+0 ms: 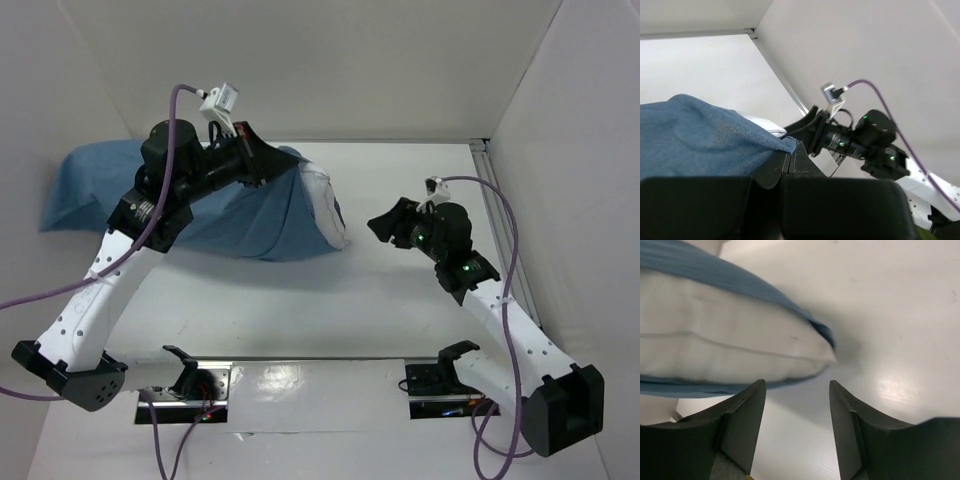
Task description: Put the pillow into the pillowcase
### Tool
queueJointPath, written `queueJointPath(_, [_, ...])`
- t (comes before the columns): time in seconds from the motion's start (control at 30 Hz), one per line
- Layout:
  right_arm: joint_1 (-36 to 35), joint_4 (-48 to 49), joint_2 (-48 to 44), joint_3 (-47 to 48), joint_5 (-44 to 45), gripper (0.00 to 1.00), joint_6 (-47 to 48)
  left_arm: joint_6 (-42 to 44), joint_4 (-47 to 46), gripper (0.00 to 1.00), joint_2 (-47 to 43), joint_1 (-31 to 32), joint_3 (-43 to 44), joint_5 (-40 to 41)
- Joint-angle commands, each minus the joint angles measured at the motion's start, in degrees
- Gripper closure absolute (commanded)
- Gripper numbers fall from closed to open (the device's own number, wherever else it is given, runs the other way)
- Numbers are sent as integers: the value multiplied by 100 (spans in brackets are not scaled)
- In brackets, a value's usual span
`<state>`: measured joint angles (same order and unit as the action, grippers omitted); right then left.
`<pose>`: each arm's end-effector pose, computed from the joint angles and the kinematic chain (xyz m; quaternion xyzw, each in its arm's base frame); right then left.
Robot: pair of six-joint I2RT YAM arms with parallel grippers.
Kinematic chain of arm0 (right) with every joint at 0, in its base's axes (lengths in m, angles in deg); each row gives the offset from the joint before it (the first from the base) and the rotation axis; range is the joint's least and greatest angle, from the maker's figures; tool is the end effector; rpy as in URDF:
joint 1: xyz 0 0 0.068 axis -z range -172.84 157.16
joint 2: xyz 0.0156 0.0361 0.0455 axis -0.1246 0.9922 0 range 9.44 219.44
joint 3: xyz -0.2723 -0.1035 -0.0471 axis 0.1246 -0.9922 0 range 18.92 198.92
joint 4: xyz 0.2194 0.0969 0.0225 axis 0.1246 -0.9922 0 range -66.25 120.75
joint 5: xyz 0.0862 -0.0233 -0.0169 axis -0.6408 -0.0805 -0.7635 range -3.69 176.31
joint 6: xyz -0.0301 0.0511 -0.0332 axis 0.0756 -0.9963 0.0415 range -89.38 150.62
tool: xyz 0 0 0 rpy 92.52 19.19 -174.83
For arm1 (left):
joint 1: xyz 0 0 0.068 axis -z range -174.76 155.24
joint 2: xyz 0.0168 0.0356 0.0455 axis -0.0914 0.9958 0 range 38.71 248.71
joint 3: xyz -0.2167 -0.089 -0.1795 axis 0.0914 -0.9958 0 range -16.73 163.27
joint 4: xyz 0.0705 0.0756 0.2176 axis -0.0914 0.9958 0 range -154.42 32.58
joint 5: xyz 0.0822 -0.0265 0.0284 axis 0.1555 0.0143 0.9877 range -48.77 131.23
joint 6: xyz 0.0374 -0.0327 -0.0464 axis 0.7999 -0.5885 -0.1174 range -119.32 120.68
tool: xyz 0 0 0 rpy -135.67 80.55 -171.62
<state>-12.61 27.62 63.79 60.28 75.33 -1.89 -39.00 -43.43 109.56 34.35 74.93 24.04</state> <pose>0.1903 0.0795 0.3196 0.0311 0.7970 0.3322 0.5034 0.2011 -0.1304 0.5194 0.0405 0.7070 -0.4817 0.5162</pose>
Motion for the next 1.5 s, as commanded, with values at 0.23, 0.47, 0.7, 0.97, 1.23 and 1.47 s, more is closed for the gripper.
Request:
queueJointPath(0.23, [1486,2148,953,-1455,-2504,40,-1845,-57,-518,100,236,-71,976,-223])
queueJointPath(0.47, [1133,3293,2044,-1105,-2647,33,-2120,-57,-456,100,298,-124,1179,-171])
queueJointPath(0.7, [888,2695,3738,431,-2250,38,-881,-57,-403,100,351,-230,1241,-223])
queueJointPath(0.97, [334,2213,4391,1163,-2145,39,-10,-57,-403,100,236,-282,1188,-223])
queueJointPath(1.23, [114,2397,4716,1224,-1856,40,43,-57,-403,100,70,-335,1082,-223])
queueJointPath(1.47, [114,2783,5446,1523,-1933,65,-282,-57,-351,100,-45,-449,1082,-223])
